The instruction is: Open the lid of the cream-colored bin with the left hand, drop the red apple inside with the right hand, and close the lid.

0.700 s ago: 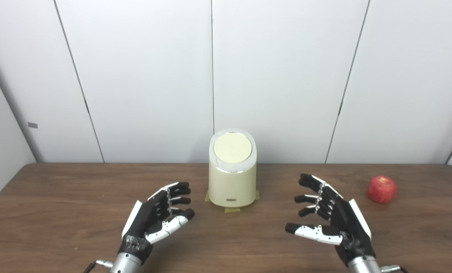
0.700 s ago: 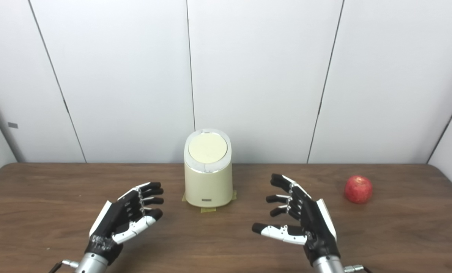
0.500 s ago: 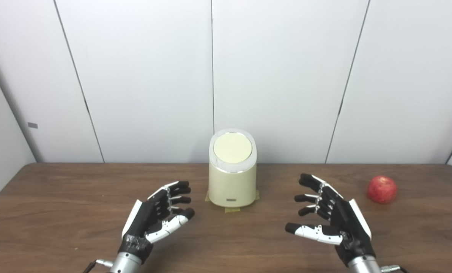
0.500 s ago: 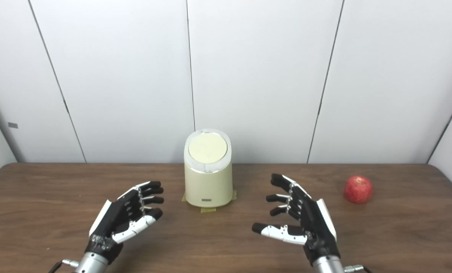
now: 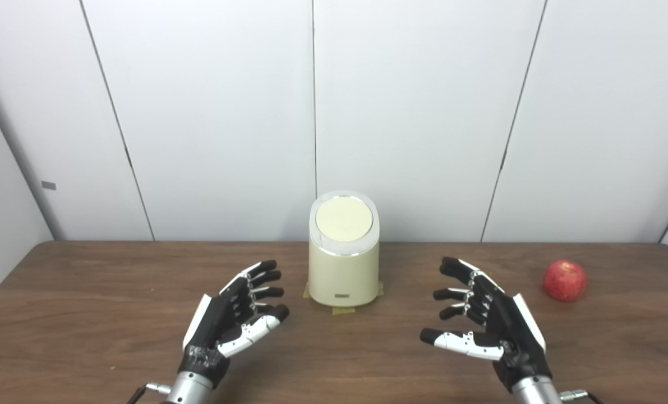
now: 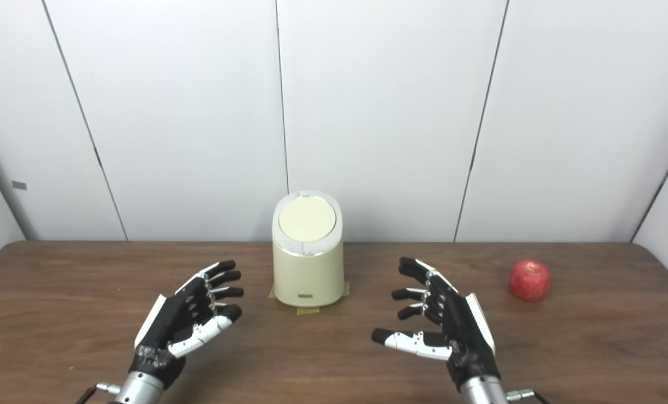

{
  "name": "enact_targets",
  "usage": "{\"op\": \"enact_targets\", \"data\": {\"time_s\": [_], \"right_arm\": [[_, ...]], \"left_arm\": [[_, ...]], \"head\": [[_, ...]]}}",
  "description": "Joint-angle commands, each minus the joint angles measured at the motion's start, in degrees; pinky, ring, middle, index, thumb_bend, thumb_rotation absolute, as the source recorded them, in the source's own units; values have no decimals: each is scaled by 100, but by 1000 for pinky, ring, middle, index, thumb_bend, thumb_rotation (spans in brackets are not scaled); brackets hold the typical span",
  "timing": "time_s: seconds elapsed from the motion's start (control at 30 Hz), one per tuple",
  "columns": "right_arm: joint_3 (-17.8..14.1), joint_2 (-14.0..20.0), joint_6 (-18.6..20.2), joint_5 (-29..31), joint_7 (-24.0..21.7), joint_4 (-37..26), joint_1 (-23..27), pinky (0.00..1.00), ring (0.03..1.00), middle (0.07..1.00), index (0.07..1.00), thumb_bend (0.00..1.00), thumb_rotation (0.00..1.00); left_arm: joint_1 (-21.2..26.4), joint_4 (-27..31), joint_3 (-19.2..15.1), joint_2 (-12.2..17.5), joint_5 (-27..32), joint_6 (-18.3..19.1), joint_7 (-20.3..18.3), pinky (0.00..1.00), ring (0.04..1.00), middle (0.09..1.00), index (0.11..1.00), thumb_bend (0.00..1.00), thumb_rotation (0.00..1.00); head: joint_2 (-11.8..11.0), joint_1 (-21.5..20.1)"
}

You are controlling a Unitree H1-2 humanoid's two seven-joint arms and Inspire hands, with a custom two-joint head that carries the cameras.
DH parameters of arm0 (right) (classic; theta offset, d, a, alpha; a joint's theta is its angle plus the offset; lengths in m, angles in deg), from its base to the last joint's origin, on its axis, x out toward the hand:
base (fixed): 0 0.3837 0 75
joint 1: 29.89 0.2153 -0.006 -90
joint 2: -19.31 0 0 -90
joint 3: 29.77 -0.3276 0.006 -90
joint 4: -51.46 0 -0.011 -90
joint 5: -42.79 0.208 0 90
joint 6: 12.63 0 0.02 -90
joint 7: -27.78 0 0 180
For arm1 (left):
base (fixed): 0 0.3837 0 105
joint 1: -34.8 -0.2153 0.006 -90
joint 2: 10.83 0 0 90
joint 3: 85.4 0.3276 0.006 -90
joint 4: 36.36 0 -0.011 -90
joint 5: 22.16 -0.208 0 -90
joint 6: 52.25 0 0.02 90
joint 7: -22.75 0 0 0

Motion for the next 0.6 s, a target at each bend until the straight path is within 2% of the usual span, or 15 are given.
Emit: {"op": "enact_targets", "data": {"time_s": [0.0, 0.07, 0.17, 0.27, 0.57], "right_arm": [[-19, 28, -239, 66, -6, -84, 245, 503, 663, 816, 794, 777, 88], [-21, 24, -222, 71, -1, -74, 251, 505, 666, 818, 795, 780, 91], [-13, 38, -269, 72, -8, -19, 271, 497, 667, 826, 798, 767, 87], [-9, 39, -286, 76, -8, 22, 288, 497, 667, 824, 795, 763, 84], [-17, 30, -281, 121, -2, 11, 313, 505, 671, 827, 797, 753, 85]], "left_arm": [[383, 162, 6, -21, -72, -108, 95, 662, 828, 902, 930, 763, 332], [541, 142, 24, -6, -199, -90, 150, 717, 877, 938, 971, 793, 367], [836, 80, 51, 55, -314, -13, 127, 852, 955, 973, 997, 838, 414], [1124, -18, 100, 143, -384, 45, 60, 943, 994, 992, 1000, 821, 404], [2040, -439, 167, 148, -783, 307, 290, 1000, 1000, 1000, 1000, 869, 368]], "head": [[1, -4], [-17, 1], [-39, 18], [-62, 26], [-80, 52]]}}
